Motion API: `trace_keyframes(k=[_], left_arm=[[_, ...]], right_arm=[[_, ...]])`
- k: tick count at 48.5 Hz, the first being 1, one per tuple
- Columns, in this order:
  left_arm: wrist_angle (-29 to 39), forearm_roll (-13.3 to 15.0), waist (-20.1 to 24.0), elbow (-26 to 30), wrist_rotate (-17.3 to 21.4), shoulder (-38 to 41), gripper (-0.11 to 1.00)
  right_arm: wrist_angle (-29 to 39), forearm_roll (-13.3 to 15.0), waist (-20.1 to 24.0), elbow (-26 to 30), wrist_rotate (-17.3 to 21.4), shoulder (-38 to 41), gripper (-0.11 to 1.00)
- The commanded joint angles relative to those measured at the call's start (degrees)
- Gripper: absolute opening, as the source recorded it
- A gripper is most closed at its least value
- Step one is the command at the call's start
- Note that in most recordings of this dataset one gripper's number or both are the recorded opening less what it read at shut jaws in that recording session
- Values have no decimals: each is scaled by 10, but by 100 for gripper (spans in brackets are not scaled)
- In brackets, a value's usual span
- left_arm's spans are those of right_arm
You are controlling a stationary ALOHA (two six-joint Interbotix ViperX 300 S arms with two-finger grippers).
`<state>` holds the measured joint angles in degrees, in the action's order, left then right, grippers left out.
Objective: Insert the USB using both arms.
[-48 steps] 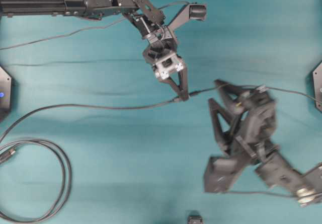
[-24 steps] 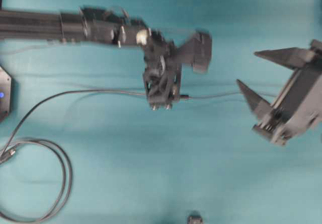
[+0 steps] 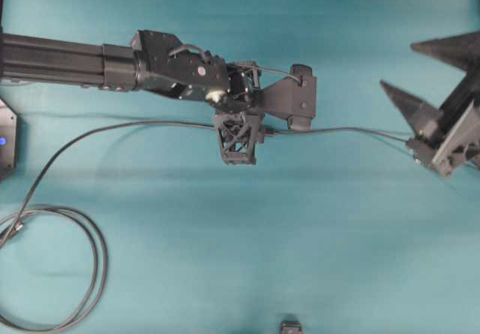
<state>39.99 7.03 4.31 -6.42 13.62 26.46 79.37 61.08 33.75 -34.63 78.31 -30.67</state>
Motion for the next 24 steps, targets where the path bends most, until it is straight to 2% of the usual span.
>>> trace_keyframes(k=[1,4,9,13,15,18,24], left_arm=[[-6,-34,1,9,-40,-6,27],[-13,-45,0,10,-64,-5,27],[-22,-47,0,12,-95,-5,27],[-21,-46,-4,17,-105,-5,27],[-19,-47,-6,20,-106,-5,30],[-16,-46,-11,25,-105,-7,44],[-8,-46,-24,38,-105,-12,79]], right_arm=[[-2,2,-3,2,1,-13,77],[-2,2,-4,-1,1,-19,77],[-2,2,-4,-9,1,-29,77],[-3,2,-4,-13,1,-40,77],[-4,2,-5,-15,2,-44,78],[-8,2,-4,-18,2,-52,78],[-13,2,-5,-25,4,-68,78]])
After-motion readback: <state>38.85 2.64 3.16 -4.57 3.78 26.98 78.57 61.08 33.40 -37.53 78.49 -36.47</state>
